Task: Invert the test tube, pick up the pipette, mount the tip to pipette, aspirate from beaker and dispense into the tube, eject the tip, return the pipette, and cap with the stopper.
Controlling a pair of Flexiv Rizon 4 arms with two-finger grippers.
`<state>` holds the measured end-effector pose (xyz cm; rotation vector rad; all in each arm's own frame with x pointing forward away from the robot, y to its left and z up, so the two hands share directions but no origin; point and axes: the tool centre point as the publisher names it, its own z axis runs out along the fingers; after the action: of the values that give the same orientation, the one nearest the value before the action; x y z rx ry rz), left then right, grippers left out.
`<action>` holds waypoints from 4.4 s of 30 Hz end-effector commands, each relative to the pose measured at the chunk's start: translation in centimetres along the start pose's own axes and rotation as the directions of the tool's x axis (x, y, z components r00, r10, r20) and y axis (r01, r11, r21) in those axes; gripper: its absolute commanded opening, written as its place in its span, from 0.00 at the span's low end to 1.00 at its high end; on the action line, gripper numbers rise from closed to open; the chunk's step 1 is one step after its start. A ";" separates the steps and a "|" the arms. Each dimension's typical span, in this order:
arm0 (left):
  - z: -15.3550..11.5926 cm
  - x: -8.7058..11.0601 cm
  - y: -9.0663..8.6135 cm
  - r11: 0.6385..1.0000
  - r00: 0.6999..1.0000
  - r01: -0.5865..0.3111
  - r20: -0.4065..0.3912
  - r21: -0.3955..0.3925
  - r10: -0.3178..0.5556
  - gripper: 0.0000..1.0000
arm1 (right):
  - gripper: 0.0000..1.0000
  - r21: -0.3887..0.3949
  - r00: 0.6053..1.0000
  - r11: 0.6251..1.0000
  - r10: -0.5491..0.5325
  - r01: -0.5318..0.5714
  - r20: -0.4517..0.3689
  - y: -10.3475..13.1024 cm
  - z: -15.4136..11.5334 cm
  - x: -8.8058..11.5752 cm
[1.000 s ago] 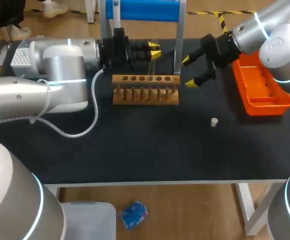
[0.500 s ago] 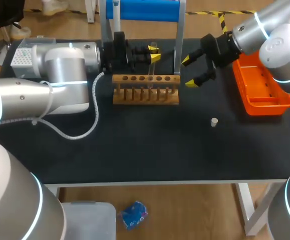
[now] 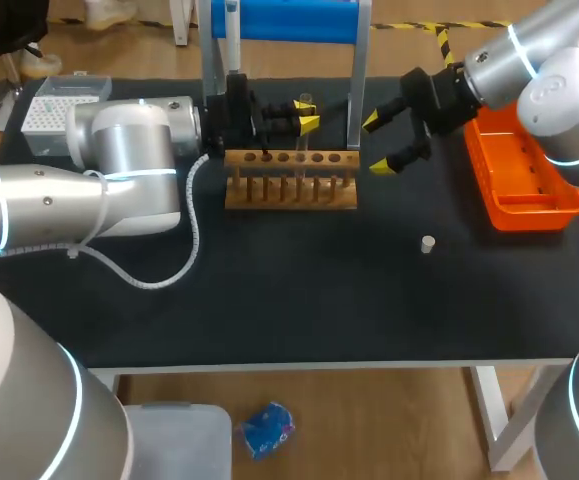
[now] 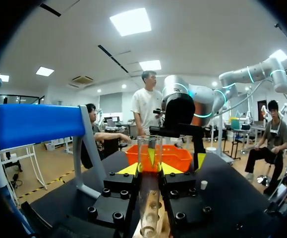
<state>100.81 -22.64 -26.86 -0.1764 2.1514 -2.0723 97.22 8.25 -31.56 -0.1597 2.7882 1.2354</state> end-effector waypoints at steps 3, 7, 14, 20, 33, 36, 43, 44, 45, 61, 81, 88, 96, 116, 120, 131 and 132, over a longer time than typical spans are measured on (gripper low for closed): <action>0.1 -0.1 0.4 1.000 1.000 -0.007 0.009 0.013 0.007 0.00 | 1.00 -0.001 1.000 1.000 -0.001 0.001 -0.002 0.0 0.0 -0.1; 0.0 -0.1 0.5 1.000 1.000 -0.011 0.017 0.018 0.011 0.00 | 1.00 -0.001 1.000 1.000 -0.001 0.001 -0.002 0.0 0.0 -0.1; 0.0 0.2 1.1 1.000 1.000 0.001 0.023 0.015 -0.002 0.00 | 1.00 -0.001 1.000 1.000 -0.001 0.001 -0.002 0.0 0.0 -0.1; 0.2 0.3 1.4 1.000 1.000 0.007 0.020 0.013 -0.008 0.00 | 1.00 -0.001 1.000 1.000 -0.001 0.001 -0.002 0.0 0.0 -0.1; -1.8 0.4 -0.4 1.000 0.998 -0.018 0.062 -0.010 0.019 1.00 | 1.00 -0.001 1.000 1.000 -0.001 0.001 -0.002 0.0 0.0 -0.1; -2.8 0.4 -0.9 0.999 0.997 -0.024 0.078 -0.028 0.026 1.00 | 1.00 -0.001 1.000 1.000 -0.001 0.001 -0.002 0.0 0.0 -0.1; -6.0 0.3 -2.4 0.995 0.991 -0.031 0.129 -0.097 0.043 1.00 | 1.00 -0.001 1.000 1.000 -0.001 0.001 -0.002 0.0 0.0 -0.1; -6.6 0.5 -2.7 0.994 0.989 -0.027 0.140 -0.111 0.042 1.00 | 1.00 -0.001 1.000 1.000 -0.001 0.001 -0.002 0.0 0.0 -0.1; -7.1 0.6 -2.9 0.992 0.988 -0.019 0.147 -0.127 0.037 1.00 | 1.00 -0.001 1.000 1.000 -0.001 0.001 -0.002 0.0 0.0 -0.1; -8.4 0.9 -3.3 0.987 0.988 -0.005 0.152 -0.161 0.030 1.00 | 1.00 -0.001 1.000 1.000 -0.001 0.001 -0.002 0.0 0.0 -0.1; -9.6 -0.3 -3.6 0.974 0.953 0.119 0.298 -0.192 -0.058 1.00 | 1.00 -0.025 1.000 1.000 -0.010 0.010 0.000 0.4 -1.0 1.1; -11.5 -0.4 -3.9 0.963 0.933 0.107 0.360 -0.247 -0.011 1.00 | 1.00 -0.040 1.000 0.999 -0.031 0.031 0.003 0.8 -2.5 2.5; -11.5 -0.4 -3.9 0.963 0.933 0.107 0.360 -0.247 -0.011 1.00 | 1.00 -0.040 1.000 0.999 -0.031 0.031 0.003 0.8 -2.5 2.5; -19.9 -1.4 -3.7 0.965 0.896 0.215 0.423 -0.147 -0.136 1.00 | 1.00 -0.258 0.999 0.966 -0.017 0.006 -0.042 3.8 -2.3 9.1; -22.4 -2.1 -3.3 0.964 0.883 0.246 0.432 -0.098 -0.181 1.00 | 1.00 -0.303 0.999 0.953 -0.007 -0.008 -0.051 4.5 -2.4 11.1; -24.6 -2.9 -2.9 0.962 0.864 0.270 0.453 -0.050 -0.219 1.00 | 1.00 -0.415 0.997 0.910 -0.019 -0.015 -0.077 5.5 -2.9 13.1; -24.6 -2.9 -2.9 0.962 0.864 0.270 0.453 -0.050 -0.219 1.00 | 1.00 -0.415 0.997 0.910 -0.019 -0.015 -0.077 5.5 -2.9 13.1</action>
<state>99.12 1.83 -23.12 -0.8912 2.0325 -1.7913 83.54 9.01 -27.22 -0.2469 2.5409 1.8521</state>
